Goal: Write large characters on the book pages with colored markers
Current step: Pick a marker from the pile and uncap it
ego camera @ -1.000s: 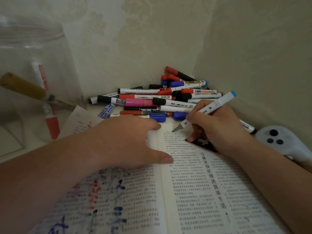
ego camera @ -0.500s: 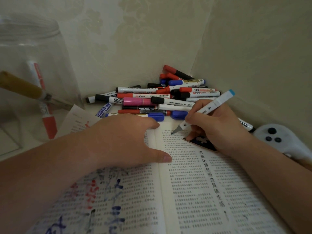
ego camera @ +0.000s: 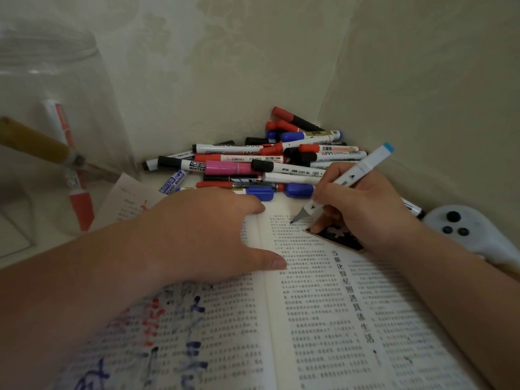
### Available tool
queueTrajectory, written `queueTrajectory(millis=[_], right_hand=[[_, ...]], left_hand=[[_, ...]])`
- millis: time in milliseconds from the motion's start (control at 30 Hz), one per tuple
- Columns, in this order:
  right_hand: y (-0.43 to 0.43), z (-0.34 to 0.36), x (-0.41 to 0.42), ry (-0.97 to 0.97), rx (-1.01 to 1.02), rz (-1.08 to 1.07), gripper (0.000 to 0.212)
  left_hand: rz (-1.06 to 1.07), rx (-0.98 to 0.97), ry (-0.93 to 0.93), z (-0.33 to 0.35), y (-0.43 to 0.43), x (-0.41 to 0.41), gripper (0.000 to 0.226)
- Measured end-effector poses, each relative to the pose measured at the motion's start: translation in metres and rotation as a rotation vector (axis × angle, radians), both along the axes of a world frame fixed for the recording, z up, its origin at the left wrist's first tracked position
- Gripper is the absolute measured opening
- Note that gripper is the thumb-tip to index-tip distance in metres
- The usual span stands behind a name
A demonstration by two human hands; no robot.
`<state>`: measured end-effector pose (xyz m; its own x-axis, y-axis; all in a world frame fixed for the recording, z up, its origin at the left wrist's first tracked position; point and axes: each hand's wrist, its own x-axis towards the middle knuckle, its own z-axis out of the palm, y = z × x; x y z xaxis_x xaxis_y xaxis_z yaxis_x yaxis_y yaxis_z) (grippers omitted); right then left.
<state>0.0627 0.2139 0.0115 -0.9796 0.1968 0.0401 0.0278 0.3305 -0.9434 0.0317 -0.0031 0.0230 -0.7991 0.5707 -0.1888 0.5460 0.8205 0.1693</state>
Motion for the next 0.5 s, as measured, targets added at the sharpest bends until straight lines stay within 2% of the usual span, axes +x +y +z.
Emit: queueTrajectory(millis=[167, 233, 300, 333, 433, 500], right_hand=[[0.004, 0.000, 0.000, 0.033, -0.062, 0.061, 0.017], [0.006, 0.000, 0.000, 0.089, -0.173, 0.085, 0.013], [0.010, 0.004, 0.000, 0.155, -0.276, 0.093, 0.012], [0.011, 0.007, 0.001, 0.191, -0.305, 0.097, 0.011], [0.011, 0.014, 0.008, 0.282, -0.347, 0.124, 0.006], [0.008, 0.015, 0.014, 0.324, -0.351, 0.141, 0.010]], left_hand=[[-0.101, 0.208, 0.122, -0.005, -0.001, 0.000, 0.104], [-0.138, 0.345, 0.090, -0.011, 0.000, 0.002, 0.088], [-0.157, 0.519, 0.019, -0.017, 0.002, 0.004, 0.051], [-0.151, 0.589, 0.001, -0.018, 0.003, 0.004, 0.040], [-0.141, 0.664, -0.033, -0.019, 0.004, 0.006, 0.038], [-0.146, 0.677, -0.082, -0.018, 0.005, 0.007, 0.042]])
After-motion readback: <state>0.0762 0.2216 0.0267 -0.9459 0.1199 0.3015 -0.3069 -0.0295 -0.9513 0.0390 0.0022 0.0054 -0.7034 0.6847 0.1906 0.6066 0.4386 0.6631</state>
